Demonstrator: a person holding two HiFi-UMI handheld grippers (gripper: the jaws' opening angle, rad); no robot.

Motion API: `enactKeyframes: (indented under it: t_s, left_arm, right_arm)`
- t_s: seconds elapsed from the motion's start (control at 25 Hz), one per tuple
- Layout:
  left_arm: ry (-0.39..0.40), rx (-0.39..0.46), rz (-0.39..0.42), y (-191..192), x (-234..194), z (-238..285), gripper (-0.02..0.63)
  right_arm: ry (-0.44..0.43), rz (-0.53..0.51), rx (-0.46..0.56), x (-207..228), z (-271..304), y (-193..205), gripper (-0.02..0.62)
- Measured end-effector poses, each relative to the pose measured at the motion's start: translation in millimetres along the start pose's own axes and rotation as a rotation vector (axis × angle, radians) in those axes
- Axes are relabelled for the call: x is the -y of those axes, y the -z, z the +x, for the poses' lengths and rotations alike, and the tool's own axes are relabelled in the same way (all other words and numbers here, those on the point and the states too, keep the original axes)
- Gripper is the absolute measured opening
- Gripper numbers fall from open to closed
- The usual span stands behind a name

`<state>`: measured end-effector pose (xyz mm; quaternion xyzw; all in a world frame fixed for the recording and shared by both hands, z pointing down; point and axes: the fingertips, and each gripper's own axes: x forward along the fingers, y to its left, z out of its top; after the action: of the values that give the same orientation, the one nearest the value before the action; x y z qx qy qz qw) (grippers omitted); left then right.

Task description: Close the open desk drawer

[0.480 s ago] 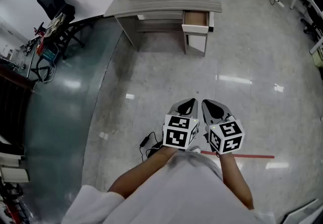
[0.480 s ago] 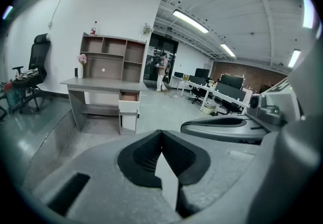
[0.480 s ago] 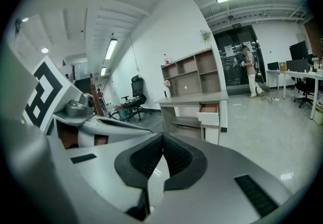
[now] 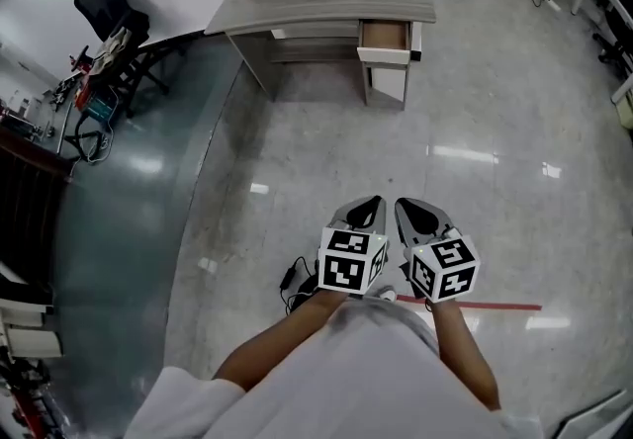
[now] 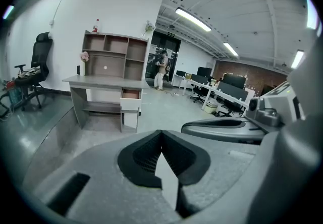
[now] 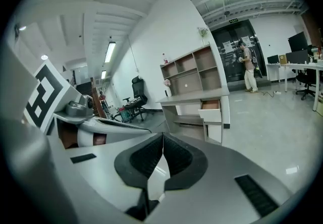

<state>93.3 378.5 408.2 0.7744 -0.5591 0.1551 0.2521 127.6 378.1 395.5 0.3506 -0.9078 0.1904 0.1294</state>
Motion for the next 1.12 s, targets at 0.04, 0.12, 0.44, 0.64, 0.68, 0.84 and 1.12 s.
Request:
enactKeyframes:
  t_s: [0.04, 0.12, 0.44, 0.64, 0.68, 0.84, 1.12]
  left_arm:
    - [0.001, -0.001, -0.005, 0.0, -3.2, 2.2, 0.003]
    - [0.004, -0.003, -0.015, 0.0, -10.6, 8.2, 0.003]
    - [0.042, 0.005, -0.036, -28.6, -60.6, 46.2, 0.003]
    - [0.081, -0.017, -0.043, -54.6, -101.7, 71.8, 0.003]
    - [0.089, -0.019, -0.043, -60.1, -109.5, 76.1, 0.003]
    - [0.116, -0.021, -0.043, -83.9, -142.6, 89.9, 0.003]
    - [0.164, -0.019, -0.049, -114.3, -190.1, 111.1, 0.003]
  right_arm:
    - [0.002, 0.004, -0.005, 1.6, 3.6, 0.4, 0.002]
    - [0.004, 0.007, -0.012, 4.5, 12.4, 1.2, 0.002]
    - [0.028, 0.008, -0.034, 15.8, 73.7, -13.8, 0.002]
    - [0.028, 0.006, -0.049, 17.7, 126.3, -37.4, 0.002]
    - [0.034, 0.008, -0.053, 18.2, 135.8, -41.5, 0.002]
    - [0.057, 0.022, -0.061, 17.2, 170.3, -59.8, 0.002]
    - [0.102, 0.031, -0.069, 17.8, 223.9, -85.2, 0.002]
